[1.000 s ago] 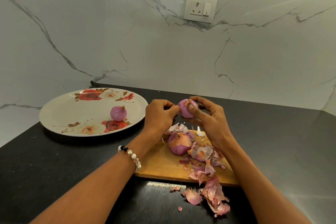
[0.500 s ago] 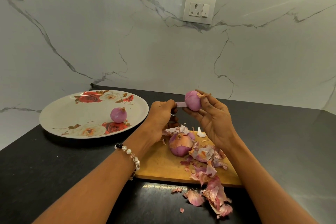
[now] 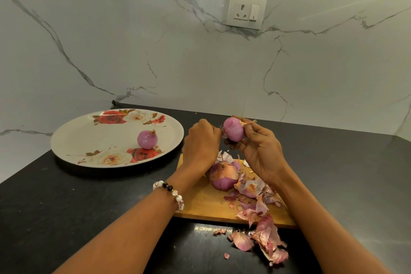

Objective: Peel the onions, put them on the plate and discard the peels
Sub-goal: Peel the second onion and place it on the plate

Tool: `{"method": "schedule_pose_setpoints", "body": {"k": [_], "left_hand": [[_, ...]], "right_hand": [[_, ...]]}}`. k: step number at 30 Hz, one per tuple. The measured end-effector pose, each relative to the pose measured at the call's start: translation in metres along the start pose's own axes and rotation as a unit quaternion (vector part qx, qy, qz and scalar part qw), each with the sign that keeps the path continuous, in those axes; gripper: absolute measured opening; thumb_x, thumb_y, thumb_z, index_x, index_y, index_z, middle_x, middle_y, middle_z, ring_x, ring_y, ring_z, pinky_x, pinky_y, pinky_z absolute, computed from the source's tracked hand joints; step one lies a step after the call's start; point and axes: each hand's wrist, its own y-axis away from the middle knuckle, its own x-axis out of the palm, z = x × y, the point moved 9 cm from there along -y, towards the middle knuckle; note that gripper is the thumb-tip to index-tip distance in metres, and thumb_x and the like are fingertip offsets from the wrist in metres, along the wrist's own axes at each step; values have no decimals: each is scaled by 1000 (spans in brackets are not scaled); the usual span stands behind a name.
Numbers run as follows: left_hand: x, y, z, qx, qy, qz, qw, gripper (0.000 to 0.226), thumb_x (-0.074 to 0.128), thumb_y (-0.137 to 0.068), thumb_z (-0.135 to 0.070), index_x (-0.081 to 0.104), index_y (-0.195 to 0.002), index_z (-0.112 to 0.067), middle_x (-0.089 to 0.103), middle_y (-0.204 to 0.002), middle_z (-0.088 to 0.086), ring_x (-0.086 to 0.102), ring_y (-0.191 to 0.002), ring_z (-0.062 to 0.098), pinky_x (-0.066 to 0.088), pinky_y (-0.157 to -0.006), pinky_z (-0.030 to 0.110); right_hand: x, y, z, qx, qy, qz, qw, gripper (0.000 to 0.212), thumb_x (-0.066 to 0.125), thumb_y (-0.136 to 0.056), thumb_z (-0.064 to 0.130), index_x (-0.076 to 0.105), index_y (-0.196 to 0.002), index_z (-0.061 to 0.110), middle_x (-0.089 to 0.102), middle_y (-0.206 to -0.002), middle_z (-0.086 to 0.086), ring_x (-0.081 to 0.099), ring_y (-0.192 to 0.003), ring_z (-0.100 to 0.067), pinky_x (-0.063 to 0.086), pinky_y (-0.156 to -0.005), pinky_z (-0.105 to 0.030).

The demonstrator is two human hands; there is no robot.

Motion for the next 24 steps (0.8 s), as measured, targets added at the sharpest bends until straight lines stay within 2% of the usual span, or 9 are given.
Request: {"method": "schedule_pose_setpoints", "body": {"k": [4, 12, 14, 16, 19, 22, 24], "left_hand": [[4, 1, -5, 30, -50, -1, 998, 21, 45, -99, -26, 54, -101, -7, 53, -92, 4, 56, -81, 19, 51, -71, 32], [14, 5, -21, 103, -101, 43, 989, 18, 43, -101, -21, 50, -110, -7, 56, -104, 9, 59, -86, 22, 54, -78, 37], [16, 3, -18, 94, -54, 66, 992, 18, 42, -101, -21, 52, -109, -8, 58, -104, 8, 59, -86, 21, 54, -79, 39], [17, 0, -8, 46, 47, 100, 993, 18, 42, -100, -15, 54, -113, -10, 63, -106, 8, 63, -86, 19, 56, -79, 37], [16, 0, 2, -36, 199, 138, 970, 29, 38, -99, -4, 56, -120, -12, 68, -102, 6, 68, -83, 16, 59, -75, 33], [12, -1, -7, 0, 213, 135, 968, 22, 51, -98, -20, 65, -113, -12, 70, -98, 3, 68, -86, 15, 59, -76, 34], [15, 4, -15, 34, 192, 146, 970, 34, 63, -87, -38, 69, -109, -12, 69, -90, -4, 67, -81, 10, 58, -75, 29]], "right_hand": [[-2, 1, -1, 9, -10, -14, 1000, 28, 33, -105, 6, 60, -109, 0, 65, -109, -18, 67, -89, -26, 59, -65, -27], [-7, 2, -3, 27, -2, -41, 999, 31, 32, -106, 13, 62, -105, 4, 67, -103, -13, 64, -85, -22, 57, -62, -25], [-9, 2, -1, 18, 8, -52, 998, 32, 32, -107, 14, 62, -101, 6, 66, -98, -11, 63, -81, -20, 55, -60, -25], [-12, 1, 2, 10, 18, -63, 998, 31, 32, -107, 15, 61, -100, 7, 64, -97, -11, 61, -80, -19, 54, -61, -26], [-17, -1, 6, -3, 37, -82, 996, 32, 31, -108, 17, 60, -100, 8, 61, -96, -12, 57, -80, -19, 48, -64, -28], [-20, -4, 8, -19, 54, -86, 995, 32, 31, -108, 18, 61, -100, 8, 61, -95, -12, 55, -79, -20, 46, -64, -29], [-18, -5, 10, -29, 78, -70, 994, 32, 32, -108, 18, 62, -102, 9, 63, -96, -11, 57, -79, -20, 48, -63, -28]]}}
